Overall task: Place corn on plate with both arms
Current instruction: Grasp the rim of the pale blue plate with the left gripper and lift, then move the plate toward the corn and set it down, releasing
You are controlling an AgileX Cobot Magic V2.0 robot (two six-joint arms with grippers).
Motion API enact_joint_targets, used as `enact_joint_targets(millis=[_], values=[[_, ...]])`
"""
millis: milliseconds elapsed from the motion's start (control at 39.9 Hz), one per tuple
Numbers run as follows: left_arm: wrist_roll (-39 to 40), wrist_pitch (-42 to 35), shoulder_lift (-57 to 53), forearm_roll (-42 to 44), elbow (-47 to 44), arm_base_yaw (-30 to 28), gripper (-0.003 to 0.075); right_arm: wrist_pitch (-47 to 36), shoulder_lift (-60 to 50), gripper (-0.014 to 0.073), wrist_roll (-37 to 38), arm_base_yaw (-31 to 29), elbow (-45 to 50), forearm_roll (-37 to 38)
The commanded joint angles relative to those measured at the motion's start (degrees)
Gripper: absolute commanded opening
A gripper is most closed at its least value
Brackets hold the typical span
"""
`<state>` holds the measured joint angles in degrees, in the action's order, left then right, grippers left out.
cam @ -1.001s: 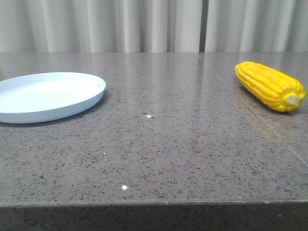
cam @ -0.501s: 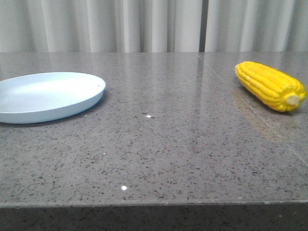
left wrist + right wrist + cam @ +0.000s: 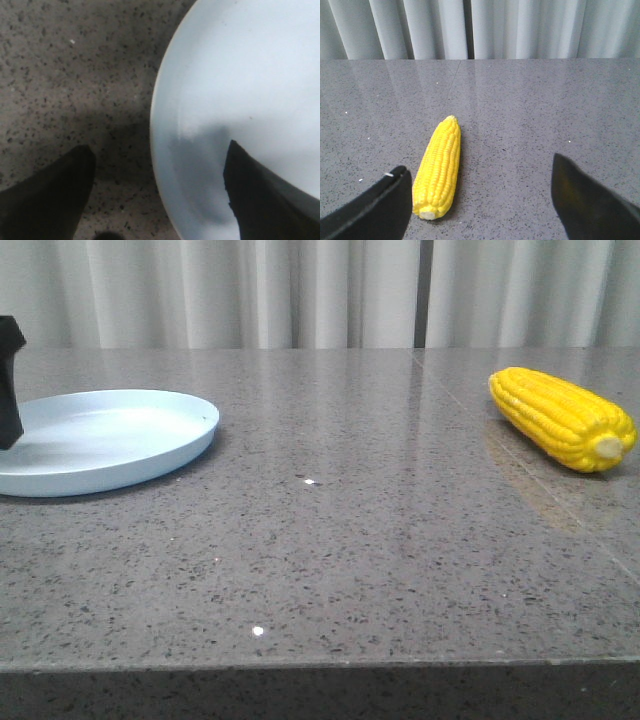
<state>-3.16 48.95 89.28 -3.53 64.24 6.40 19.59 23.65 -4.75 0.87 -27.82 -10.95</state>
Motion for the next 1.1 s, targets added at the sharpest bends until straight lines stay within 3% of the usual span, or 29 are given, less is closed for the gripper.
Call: enact_joint_targets(millis=[0,125,351,651,876,1077], values=[[0.05,-2.24,-1.61,-0.81,1.92,0.25,0.0493,-3.93,0.78,0.0593,-0.38,-0.20,-2.20,-0.36],[0.05,-2.30,-1.61,-0.81,1.92,0.25,0.0355,-3.93,0.78,0.0593,-0.38,-0.20,-2.20,-0.36],[0.05,-3.10,-1.61,-0.81,1.92,0.25,-0.0011,-3.93,0.78,0.0593,-0.38,-0.20,-2.20,-0.36],[-0.06,-2.10,-3.53,-7.09,7.41,1.60,-0.0020,-3.93,0.78,0.0593,-0.38,-0.20,-2.20,-0.36],[-1.48,0.03,-3.17,-14.90,15.18,7.51,-0.0020,-3.93,0.78,0.0593,-0.38,-0.20,-2.20,-0.36],[-1.48,-1.73,0.75,-18.16,16.73,12.97,-0.0020,-3.93,0.78,0.0593,-0.38,-0.20,-2.20,-0.36]])
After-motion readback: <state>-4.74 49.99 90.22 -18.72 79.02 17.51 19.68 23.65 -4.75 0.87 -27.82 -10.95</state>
